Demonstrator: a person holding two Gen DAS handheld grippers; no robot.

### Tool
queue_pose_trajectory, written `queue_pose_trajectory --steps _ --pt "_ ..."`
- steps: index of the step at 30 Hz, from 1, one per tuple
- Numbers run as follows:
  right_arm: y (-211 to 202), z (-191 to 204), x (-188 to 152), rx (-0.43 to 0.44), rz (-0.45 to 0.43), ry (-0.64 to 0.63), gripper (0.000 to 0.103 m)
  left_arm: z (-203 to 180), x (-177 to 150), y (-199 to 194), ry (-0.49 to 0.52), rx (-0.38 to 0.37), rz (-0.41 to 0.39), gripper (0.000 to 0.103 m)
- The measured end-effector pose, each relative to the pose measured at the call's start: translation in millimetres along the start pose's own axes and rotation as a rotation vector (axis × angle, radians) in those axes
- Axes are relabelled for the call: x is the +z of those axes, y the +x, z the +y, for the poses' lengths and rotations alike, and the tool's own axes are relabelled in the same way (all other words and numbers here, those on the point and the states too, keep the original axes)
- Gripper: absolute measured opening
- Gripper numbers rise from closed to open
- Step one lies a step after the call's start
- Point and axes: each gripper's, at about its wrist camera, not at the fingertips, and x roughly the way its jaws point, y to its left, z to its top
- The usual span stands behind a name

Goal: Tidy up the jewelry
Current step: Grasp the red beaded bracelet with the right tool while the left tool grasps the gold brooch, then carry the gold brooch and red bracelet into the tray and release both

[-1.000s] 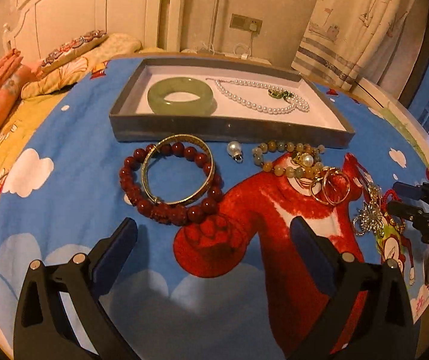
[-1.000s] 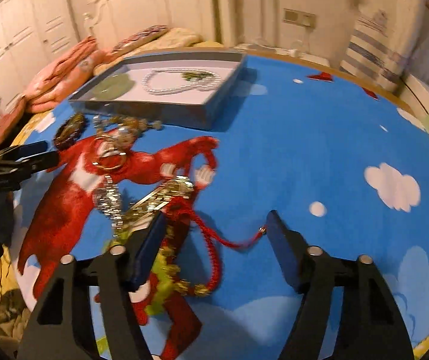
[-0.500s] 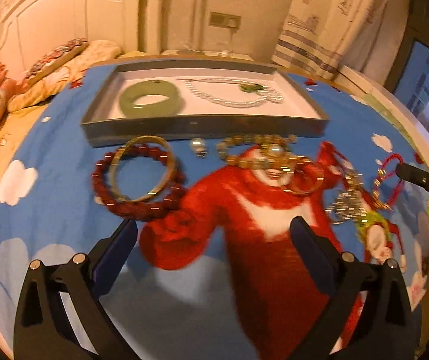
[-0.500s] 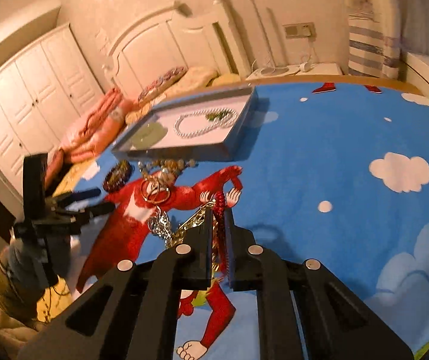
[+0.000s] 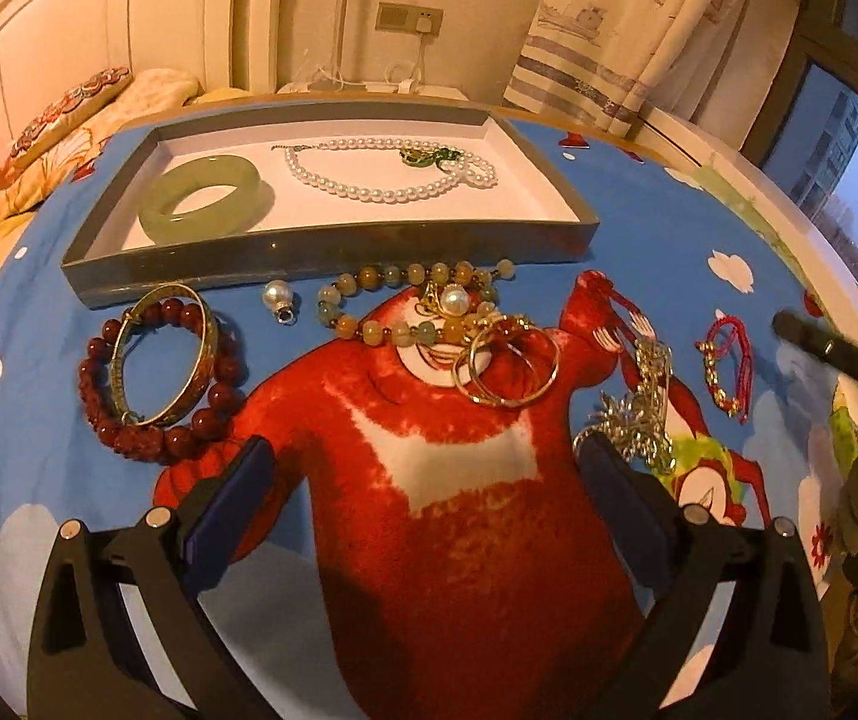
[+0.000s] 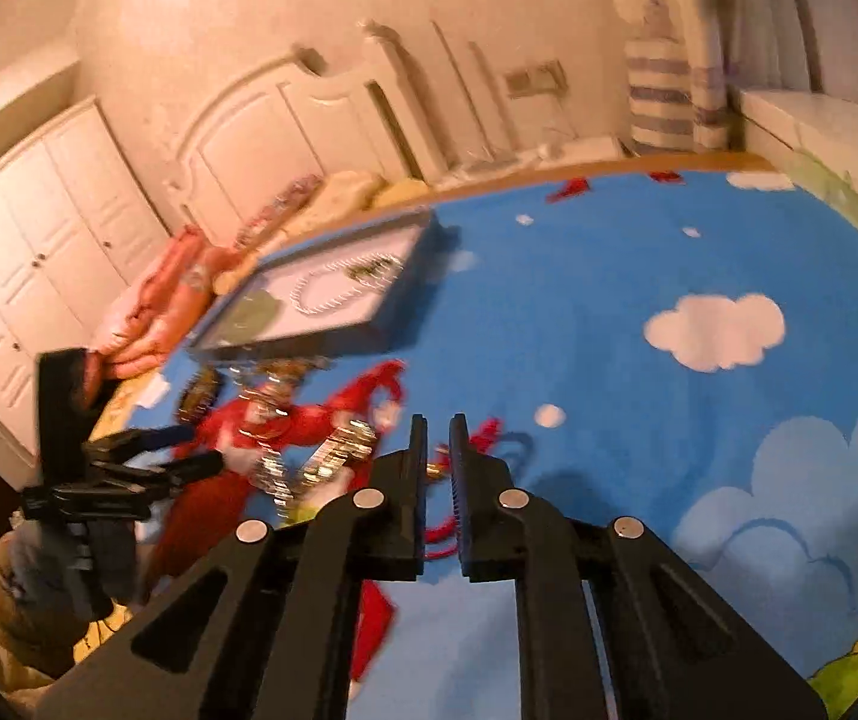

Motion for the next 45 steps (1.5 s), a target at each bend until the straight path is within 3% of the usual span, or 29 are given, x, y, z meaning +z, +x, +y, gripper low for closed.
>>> queue_pose_trajectory --steps 1,2,4,10,15,17,18,19,20,23,27,32,45 --pt "3 -3 0 -0.002 0.025 0.012 0.052 1 2 1 -0.008 -0.002 0.001 0.101" --pt "5 -5 0 0.008 0.029 0.025 0.083 1 5 3 -0.02 -0.006 0.002 0.101" --pt "2 -6 -1 0.037 -0.001 0.029 0.088 1 12 8 -0.042 -0.014 0.003 0.1" --pt "16 0 -4 -0.013 0.056 -0.015 0.077 -18 25 25 -0.014 -0.01 0.009 0.099" --pt "29 7 -4 -0.057 0.102 -0.055 0.048 -39 31 38 0.053 0.054 0.021 0.094" --pt "34 8 -3 -0.069 0.11 -0.057 0.041 -43 30 41 0.072 0.078 0.022 0.09" --pt "35 7 -2 -0.081 0.108 -0.055 0.024 -44 30 41 0.077 0.093 0.018 0.085" --pt "36 6 -1 -0.091 0.107 -0.054 0.01 -45 29 40 0.083 0.111 0.008 0.065" --pt "37 7 -2 -0.094 0.106 -0.057 0.007 -46 29 38 0.095 0.131 -0.006 0.037" --pt "28 12 -4 -0.084 0.057 -0.077 0.007 -39 26 27 0.068 0.053 -0.029 0.038" --pt "16 5 -2 -0.044 0.005 -0.032 0.007 -33 21 11 0.056 0.026 -0.068 0.038" --pt "5 8 0 0.007 -0.029 -0.007 0.007 -30 17 -10 0.057 0.026 -0.112 0.038" --pt "-5 27 7 0.0 -0.054 -0.033 0.007 -11 10 -33 0.009 0.03 -0.152 0.038"
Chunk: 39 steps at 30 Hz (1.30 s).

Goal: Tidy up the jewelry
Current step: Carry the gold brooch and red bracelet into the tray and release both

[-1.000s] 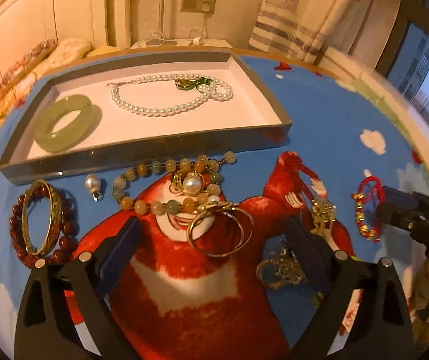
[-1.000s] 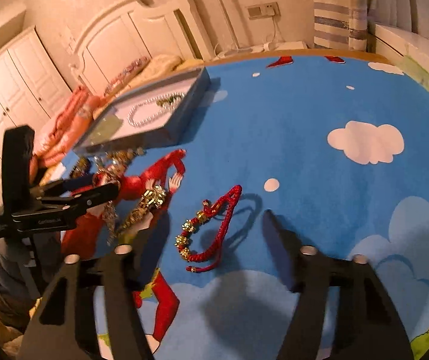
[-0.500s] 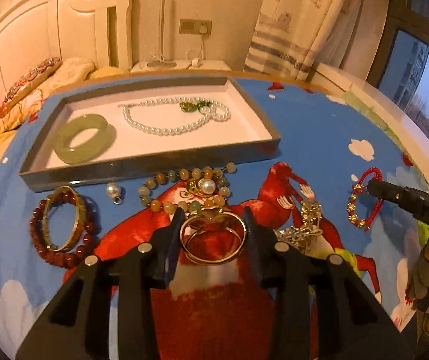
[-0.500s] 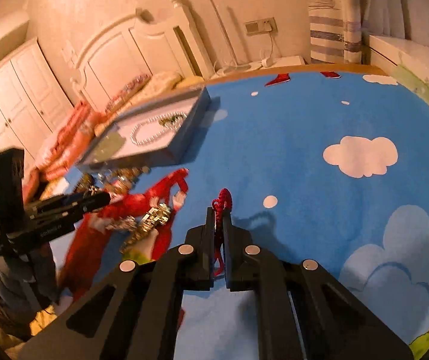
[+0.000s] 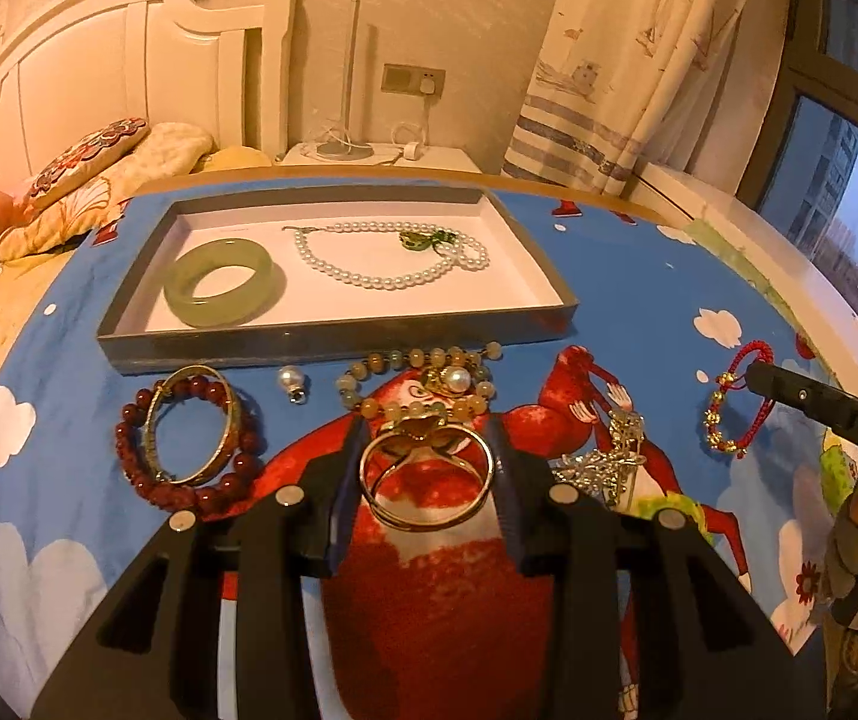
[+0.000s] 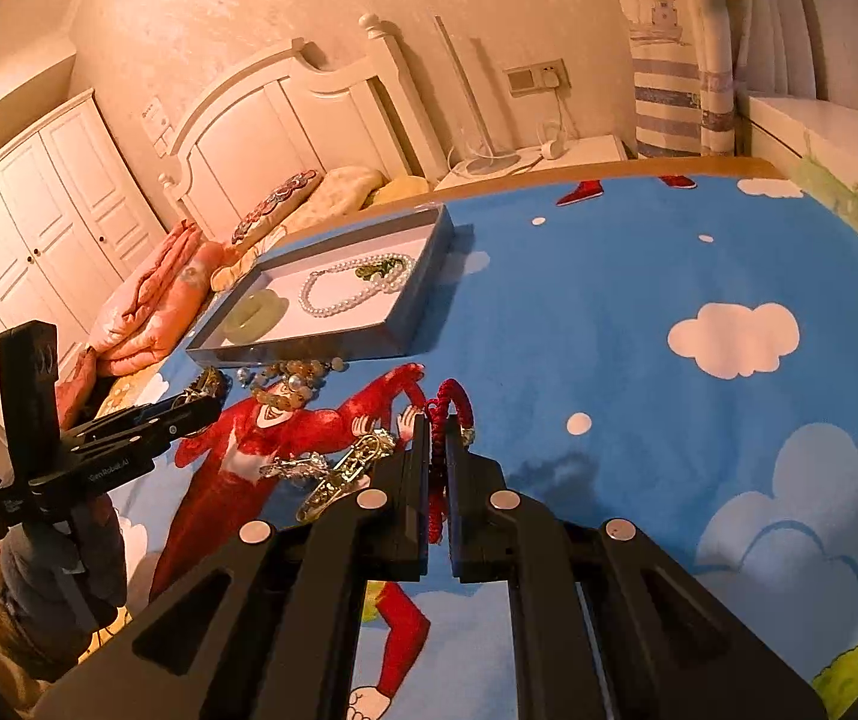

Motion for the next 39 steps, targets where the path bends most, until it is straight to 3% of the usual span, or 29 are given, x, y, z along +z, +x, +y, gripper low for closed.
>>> queue_pose_trajectory --steps 11,26,39 --pt "17 19 9 0.0 0.021 -0.038 0.007 21 12 -5 -0.005 0.026 -0.025 0.038" --pt "51 64 67 0.037 -0.014 -0.158 0.007 44 75 18 0.018 0.06 -0.046 0.038" --pt "103 96 97 0.077 0.018 -0.22 0.007 60 114 55 0.006 0.102 -0.023 0.038"
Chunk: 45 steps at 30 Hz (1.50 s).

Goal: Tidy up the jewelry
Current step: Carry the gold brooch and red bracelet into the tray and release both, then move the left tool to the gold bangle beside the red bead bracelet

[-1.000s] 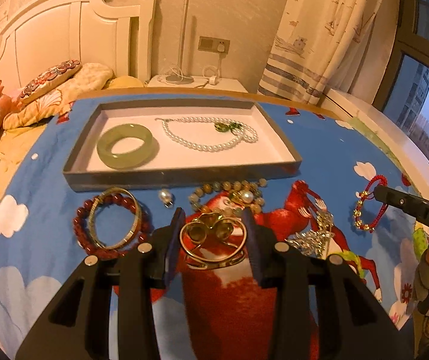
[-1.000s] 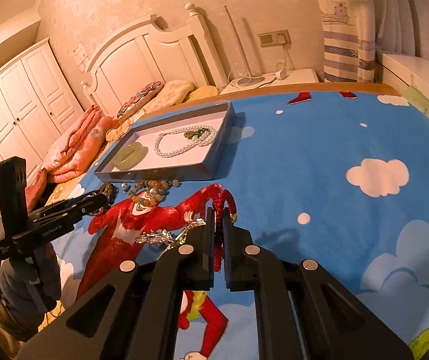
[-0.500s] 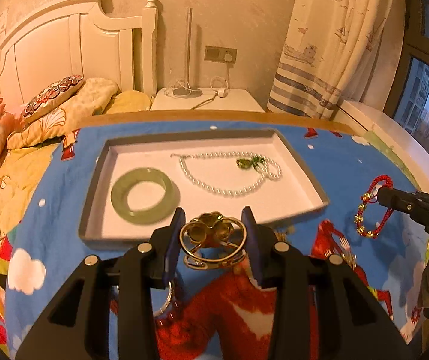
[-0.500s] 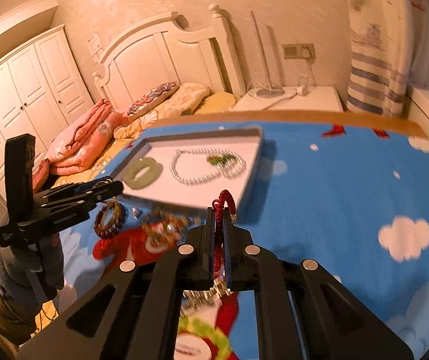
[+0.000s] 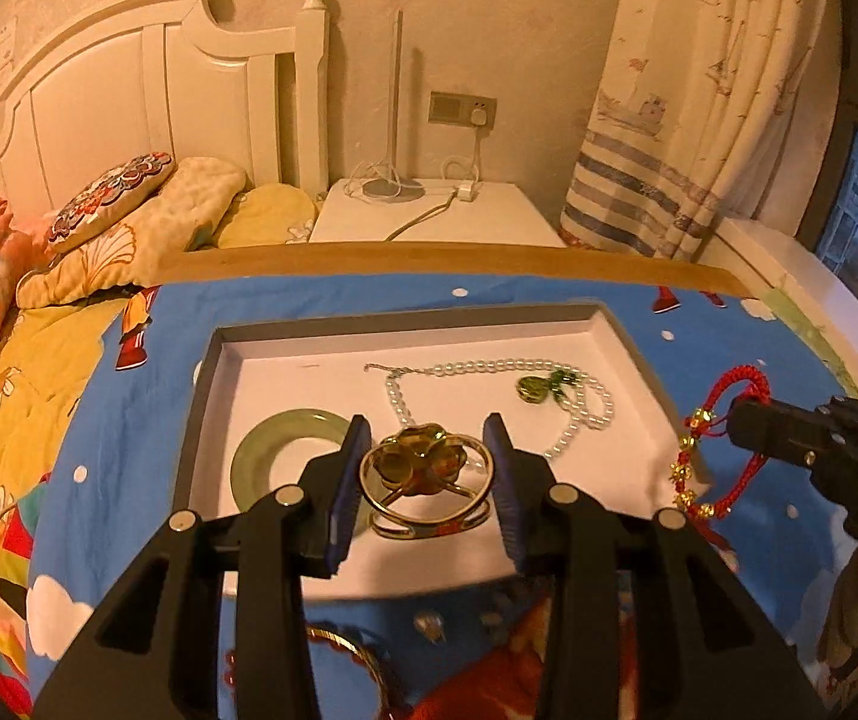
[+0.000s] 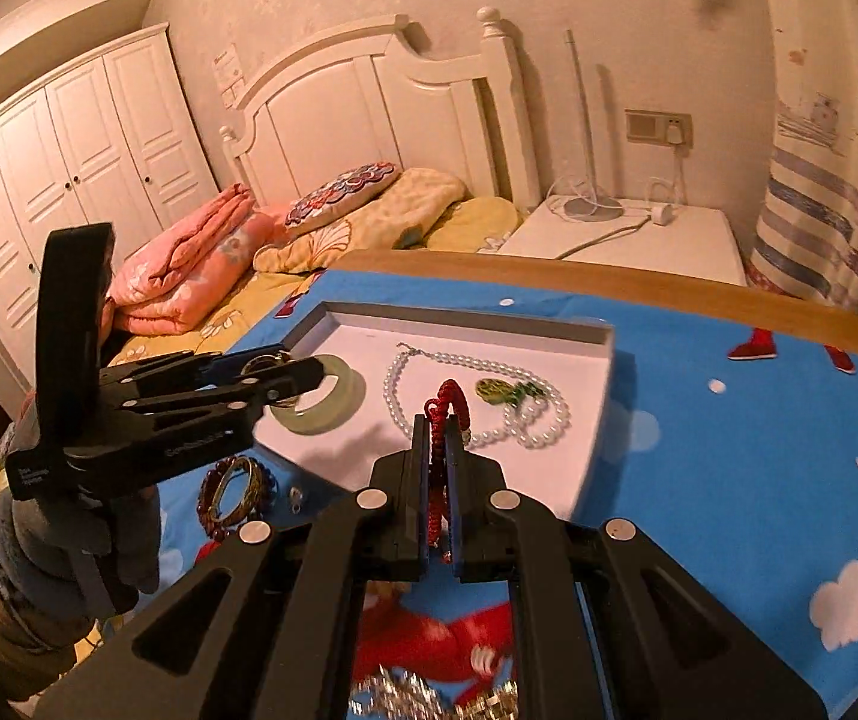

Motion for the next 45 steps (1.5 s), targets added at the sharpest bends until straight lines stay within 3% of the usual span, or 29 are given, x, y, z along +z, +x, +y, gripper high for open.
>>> queue_pose_trajectory --steps 11,15,16,17,19,20,22,23,24,25,31,35,41,45 --pt "55 0 16 0.031 0.055 0.0 0.008 0 16 46 0.012 0.079 0.053 0.038" --pt "72 -10 11 -0.011 0.099 0.029 0.009 1 18 59 0.014 0.12 0.074 0.039" --pt "75 -16 8 -0.018 0.124 0.057 0.01 0 18 61 0.022 0.136 0.073 0.045" --pt "78 -20 7 -0.019 0.14 0.078 0.011 0 18 61 0.025 0.141 0.073 0.061" --pt "77 -30 1 -0.016 0.16 0.122 0.011 -1 17 58 0.028 0.156 0.055 0.074" --pt "74 -32 -1 -0.017 0.156 0.127 0.013 -2 17 57 0.03 0.161 0.05 0.075" --pt "70 -34 -5 -0.017 0.152 0.132 0.023 -3 15 55 0.031 0.158 0.055 0.077" --pt "68 -35 -5 -0.01 0.149 0.135 0.043 -3 15 53 0.029 0.159 0.055 0.079" --pt "65 -35 -6 -0.001 0.137 0.138 0.076 -3 14 52 0.026 0.163 0.053 0.08" --pt "59 -34 -7 0.008 0.11 0.137 0.083 -2 13 50 0.023 0.166 0.05 0.081" --pt "32 -30 -7 0.005 0.057 0.122 0.083 15 5 16 -0.027 0.206 -0.004 0.092" --pt "8 -33 -17 0.001 0.03 0.144 0.083 49 -15 -20 -0.106 0.242 -0.036 0.099" --pt "-24 -40 -47 -0.022 0.017 0.188 0.086 111 -73 -69 -0.297 0.249 -0.036 0.1" --pt "-35 -37 -67 -0.063 0.039 0.176 0.086 123 -111 -86 -0.316 0.229 -0.004 0.1"
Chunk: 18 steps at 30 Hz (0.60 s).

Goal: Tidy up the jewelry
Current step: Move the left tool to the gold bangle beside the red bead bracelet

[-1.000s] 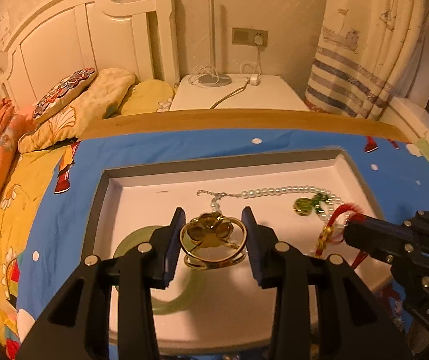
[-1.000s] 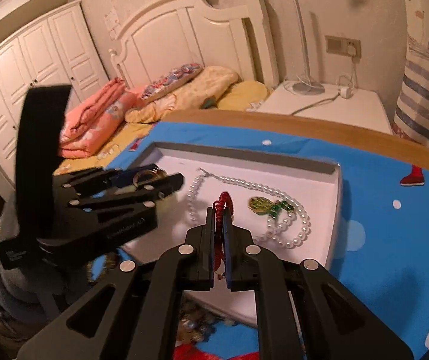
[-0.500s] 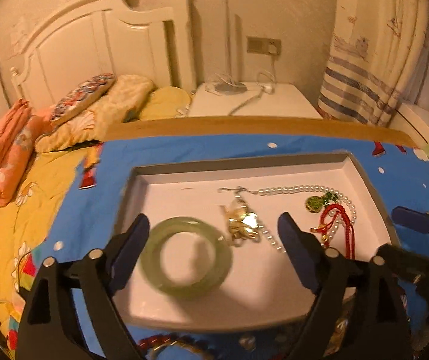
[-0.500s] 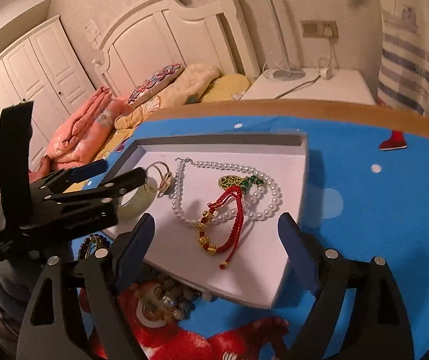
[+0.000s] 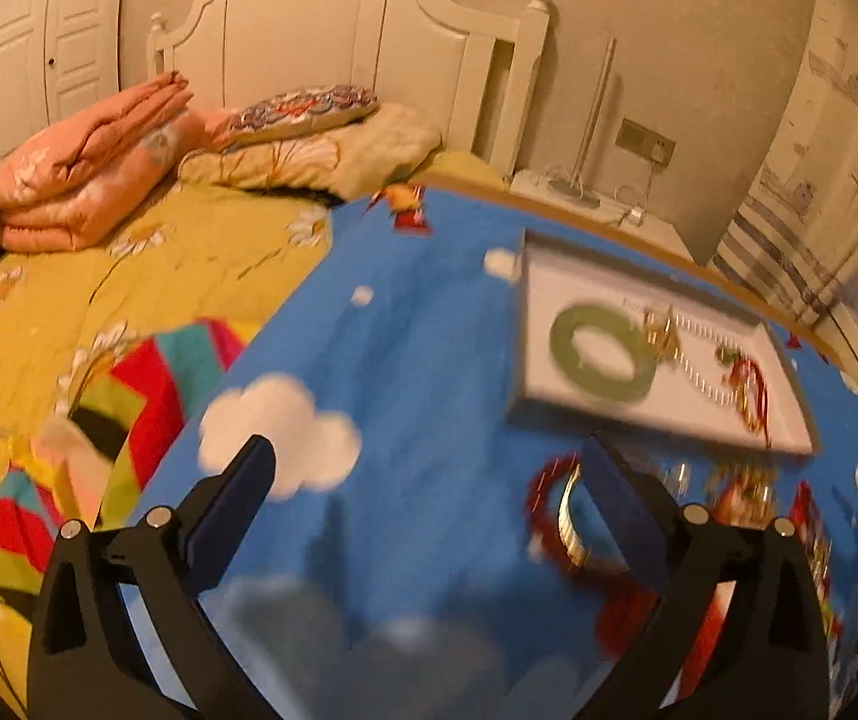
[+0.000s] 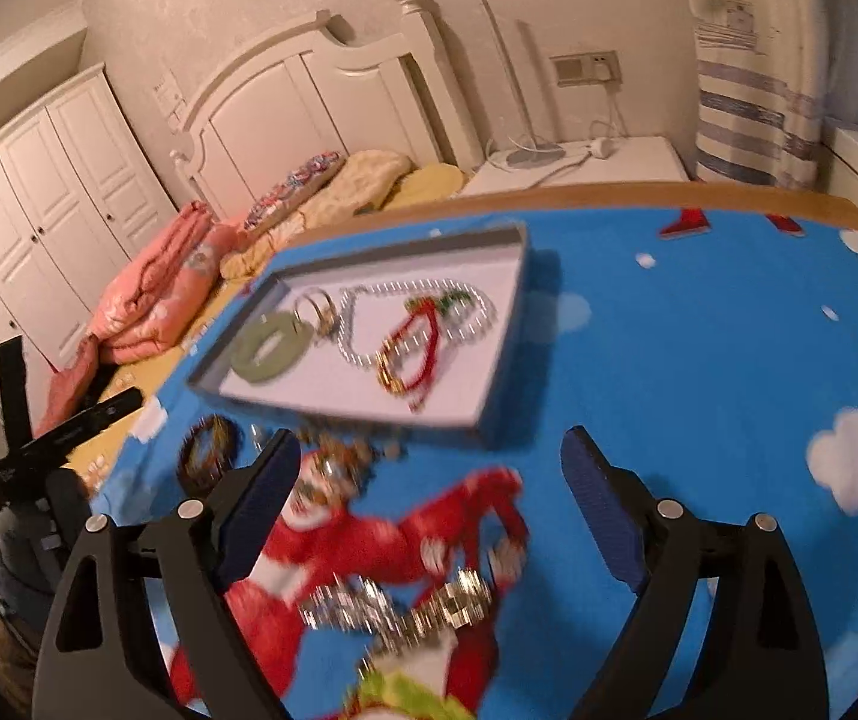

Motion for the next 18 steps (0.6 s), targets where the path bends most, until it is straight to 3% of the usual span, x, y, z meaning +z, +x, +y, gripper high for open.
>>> queue_pose_trajectory --steps 4,7,11,18 --pt "-6 -4 -24 -0.022 0.029 0.016 0.086 -6 -28 -7 0.053 -0.033 0.034 0.1" --pt "-8 -6 -39 -0.034 0.05 0.027 0.086 -24 -39 -8 0.091 -0.099 0.044 0.1" --pt "-6 -7 -47 -0.043 0.065 0.042 0.086 -47 -37 0 0.138 -0.172 0.057 0.1" --pt "-7 -5 -47 -0.029 0.054 0.04 0.086 -77 -21 32 0.21 -0.203 0.09 0.098"
